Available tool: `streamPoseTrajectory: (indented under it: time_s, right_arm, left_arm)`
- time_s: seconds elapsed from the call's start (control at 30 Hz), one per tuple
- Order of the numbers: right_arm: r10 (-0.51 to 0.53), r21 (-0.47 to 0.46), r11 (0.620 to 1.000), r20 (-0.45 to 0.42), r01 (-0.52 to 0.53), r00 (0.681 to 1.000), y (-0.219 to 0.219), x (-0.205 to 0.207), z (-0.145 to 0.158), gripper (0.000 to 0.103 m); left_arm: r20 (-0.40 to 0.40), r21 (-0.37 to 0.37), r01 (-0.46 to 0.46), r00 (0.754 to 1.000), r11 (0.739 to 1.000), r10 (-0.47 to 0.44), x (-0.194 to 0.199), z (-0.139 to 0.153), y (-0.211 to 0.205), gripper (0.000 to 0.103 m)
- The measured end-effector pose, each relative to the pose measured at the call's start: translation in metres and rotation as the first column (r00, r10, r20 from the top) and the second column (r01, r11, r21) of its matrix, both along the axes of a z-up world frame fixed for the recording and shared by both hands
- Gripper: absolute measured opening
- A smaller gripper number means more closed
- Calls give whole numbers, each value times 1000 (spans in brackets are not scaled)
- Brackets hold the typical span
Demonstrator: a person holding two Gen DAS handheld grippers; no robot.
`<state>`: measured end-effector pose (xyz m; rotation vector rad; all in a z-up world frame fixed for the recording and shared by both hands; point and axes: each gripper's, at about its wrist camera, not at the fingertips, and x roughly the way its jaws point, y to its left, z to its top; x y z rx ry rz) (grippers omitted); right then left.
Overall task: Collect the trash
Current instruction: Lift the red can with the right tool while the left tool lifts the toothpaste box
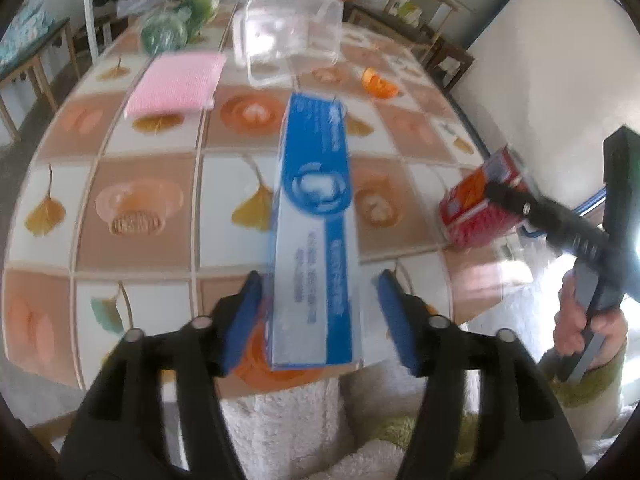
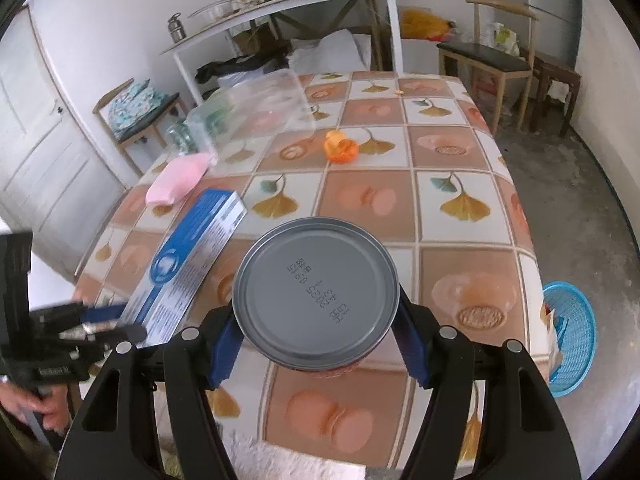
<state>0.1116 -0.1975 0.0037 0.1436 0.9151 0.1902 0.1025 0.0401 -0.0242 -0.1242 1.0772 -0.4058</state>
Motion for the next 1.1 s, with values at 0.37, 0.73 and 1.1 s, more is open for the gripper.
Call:
streamPoseTrajectory:
  time_s: [0.37, 0.73, 1.1]
  right_arm:
    - [17, -41, 999, 24, -16, 1000, 9, 0, -2, 66]
    - [27, -50, 998, 11, -27, 1000, 12, 5, -15, 66]
    - [4, -53, 999, 29, -2, 1000, 11, -1, -14, 65]
  left_arm:
    - [55, 121, 18, 998, 992, -25, 43, -2, -31, 59]
    - [42, 134, 26, 999, 991, -32, 57, -10, -38, 47]
    - [83, 138, 22, 996, 990, -33, 52, -7, -38, 46]
